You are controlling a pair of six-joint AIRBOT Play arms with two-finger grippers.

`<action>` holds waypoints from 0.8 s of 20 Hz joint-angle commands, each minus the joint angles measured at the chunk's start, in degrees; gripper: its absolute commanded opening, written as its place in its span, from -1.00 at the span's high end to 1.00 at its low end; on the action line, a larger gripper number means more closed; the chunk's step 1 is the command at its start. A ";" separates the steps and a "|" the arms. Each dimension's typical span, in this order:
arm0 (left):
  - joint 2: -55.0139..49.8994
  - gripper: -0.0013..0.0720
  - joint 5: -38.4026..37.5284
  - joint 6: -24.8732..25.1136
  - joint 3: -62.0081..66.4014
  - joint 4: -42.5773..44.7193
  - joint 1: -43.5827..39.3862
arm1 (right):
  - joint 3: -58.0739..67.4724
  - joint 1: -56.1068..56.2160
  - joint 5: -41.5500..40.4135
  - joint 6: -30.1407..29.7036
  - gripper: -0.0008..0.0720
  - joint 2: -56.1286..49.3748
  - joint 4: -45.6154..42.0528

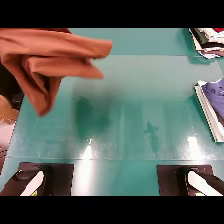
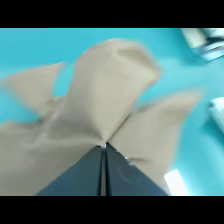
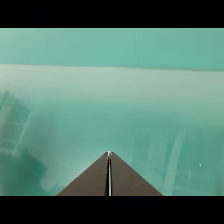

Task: Fold the shirts.

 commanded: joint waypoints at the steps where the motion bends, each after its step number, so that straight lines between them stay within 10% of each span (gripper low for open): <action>1: -3.39 0.92 3.56 2.54 2.75 -6.12 -4.26 | 0.85 0.04 0.24 0.04 0.94 0.02 0.02; 11: -35.17 0.90 4.59 4.33 2.62 9.88 -48.04 | 0.85 0.04 2.69 0.04 0.94 0.02 -0.02; 12: -38.27 0.65 4.44 5.79 2.62 9.88 -49.35 | 0.85 0.04 3.10 0.04 0.94 0.02 -0.02; 13: -40.46 -0.03 4.00 6.27 2.64 9.92 -49.59 | 0.85 0.04 3.41 0.04 0.94 0.02 -0.02; 16: -41.90 -0.18 -0.22 6.16 2.64 12.35 -44.94 | 0.85 0.04 4.59 0.04 0.94 0.02 -0.02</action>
